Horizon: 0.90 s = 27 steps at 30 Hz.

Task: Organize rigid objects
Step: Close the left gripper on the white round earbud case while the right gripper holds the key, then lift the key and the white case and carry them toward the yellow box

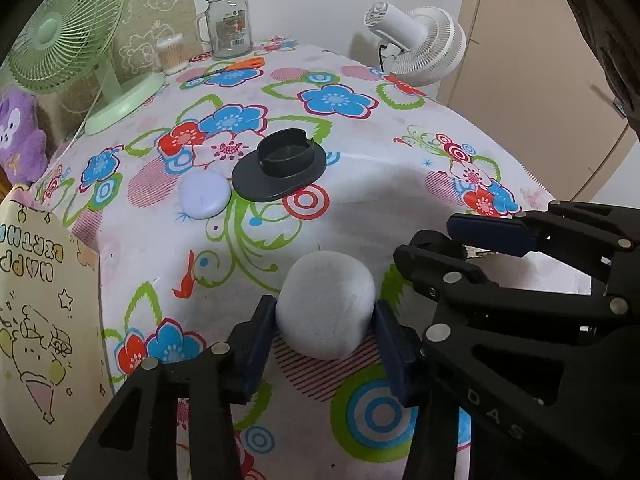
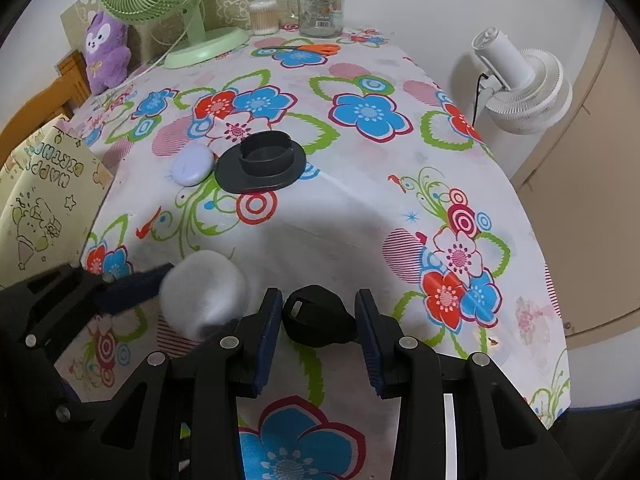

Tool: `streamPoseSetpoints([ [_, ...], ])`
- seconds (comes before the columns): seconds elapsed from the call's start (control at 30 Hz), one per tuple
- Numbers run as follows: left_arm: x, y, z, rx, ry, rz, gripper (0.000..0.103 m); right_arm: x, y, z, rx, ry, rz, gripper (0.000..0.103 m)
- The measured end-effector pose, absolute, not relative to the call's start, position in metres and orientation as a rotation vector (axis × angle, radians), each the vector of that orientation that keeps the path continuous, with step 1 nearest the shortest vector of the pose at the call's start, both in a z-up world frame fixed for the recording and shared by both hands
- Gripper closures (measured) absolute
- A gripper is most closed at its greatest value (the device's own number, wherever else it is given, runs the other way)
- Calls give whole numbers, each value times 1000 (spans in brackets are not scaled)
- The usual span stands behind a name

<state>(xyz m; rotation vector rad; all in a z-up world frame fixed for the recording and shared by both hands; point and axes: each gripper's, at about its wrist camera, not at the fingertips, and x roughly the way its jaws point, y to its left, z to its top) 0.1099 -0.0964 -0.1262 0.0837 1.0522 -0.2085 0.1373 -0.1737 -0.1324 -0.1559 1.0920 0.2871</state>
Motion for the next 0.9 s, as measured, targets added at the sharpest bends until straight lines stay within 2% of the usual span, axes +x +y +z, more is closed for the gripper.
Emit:
streamPoseSetpoints([
  [0.9, 79, -92, -102, 95, 1011, -181, 53, 105, -169, -106, -148, 1048, 281, 62],
])
